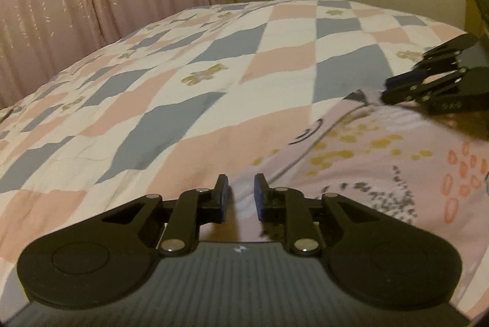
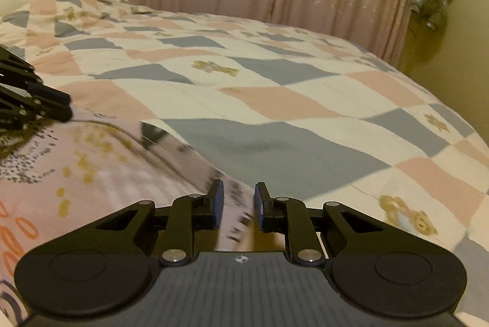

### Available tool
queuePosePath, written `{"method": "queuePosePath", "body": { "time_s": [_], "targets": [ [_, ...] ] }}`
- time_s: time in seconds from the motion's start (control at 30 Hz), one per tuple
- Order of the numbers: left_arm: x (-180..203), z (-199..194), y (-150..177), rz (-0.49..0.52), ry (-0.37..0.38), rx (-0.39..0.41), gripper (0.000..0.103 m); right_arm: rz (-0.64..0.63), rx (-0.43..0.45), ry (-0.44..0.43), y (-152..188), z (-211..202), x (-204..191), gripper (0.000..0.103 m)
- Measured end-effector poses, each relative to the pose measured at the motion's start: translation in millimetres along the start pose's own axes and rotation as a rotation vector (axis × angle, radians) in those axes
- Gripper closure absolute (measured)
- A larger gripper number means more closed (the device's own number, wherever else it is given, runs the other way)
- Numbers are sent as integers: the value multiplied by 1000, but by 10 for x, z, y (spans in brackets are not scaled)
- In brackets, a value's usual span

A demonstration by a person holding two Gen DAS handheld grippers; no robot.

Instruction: Fold clothes

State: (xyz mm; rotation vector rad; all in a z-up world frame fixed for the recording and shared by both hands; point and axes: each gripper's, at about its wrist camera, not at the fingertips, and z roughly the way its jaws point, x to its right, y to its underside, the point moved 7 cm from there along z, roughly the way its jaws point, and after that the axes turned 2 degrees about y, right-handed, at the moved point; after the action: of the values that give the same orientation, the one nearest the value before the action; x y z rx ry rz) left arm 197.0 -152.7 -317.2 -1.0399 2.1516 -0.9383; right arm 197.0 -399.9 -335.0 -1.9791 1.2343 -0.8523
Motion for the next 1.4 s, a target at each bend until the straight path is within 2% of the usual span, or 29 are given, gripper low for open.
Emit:
{"method": "queuePosePath", "body": {
  "time_s": [0.1, 0.2, 0.37, 0.43, 0.57, 0.63, 0.73, 0.8, 0.9, 1.0, 1.07, 1.17, 1.27, 1.37, 1.4],
  "targets": [
    [-84, -48, 27, 1, -42, -13, 86, 19, -4, 28, 19, -122, 92, 85],
    [-104, -236, 43, -25, -58, 3, 88, 51, 32, 9, 25, -420, 72, 85],
    [280, -631, 86, -5, 12, 45, 87, 34, 75, -98, 149, -849, -334, 85],
    [463, -691, 188, 8, 45, 31, 87, -5, 49, -123, 250, -864, -517, 85],
    [492, -627, 496, 80, 10, -35, 86, -35, 3, -79, 488, -821, -493, 85],
    [346, -627, 572, 36, 7, -48, 85, 10, -16, -39, 558, -838, -311, 84],
    [200, -709, 565, 47, -68, -69, 85, 39, -25, 3, 630, -977, -89, 85],
    [205, -832, 531, 53, -77, -53, 86, 18, -5, 11, 653, -1142, -31, 85],
    [354, -1029, 477, 108, -69, -16, 86, -85, 24, 5, 720, -1399, -136, 85],
    [538, -1001, 543, 182, -51, -22, 85, -275, 35, -4, 768, -1511, -412, 84],
    [660, -982, 586, 232, -40, -25, 83, -399, 31, -18, 780, -1491, -609, 84],
    [844, -954, 653, 306, -22, -31, 74, -535, 8, -34, 821, -1401, -819, 82],
    [1027, -927, 721, 380, -4, -36, 73, -692, -2, -5, 864, -1264, -986, 79],
    [1210, -899, 789, 454, 14, -41, 76, -766, 7, 36, 920, -1200, -988, 97],
    [1252, -887, 811, 471, 19, -44, 78, -788, 10, 50, 938, -1181, -985, 99]
  ]
}}
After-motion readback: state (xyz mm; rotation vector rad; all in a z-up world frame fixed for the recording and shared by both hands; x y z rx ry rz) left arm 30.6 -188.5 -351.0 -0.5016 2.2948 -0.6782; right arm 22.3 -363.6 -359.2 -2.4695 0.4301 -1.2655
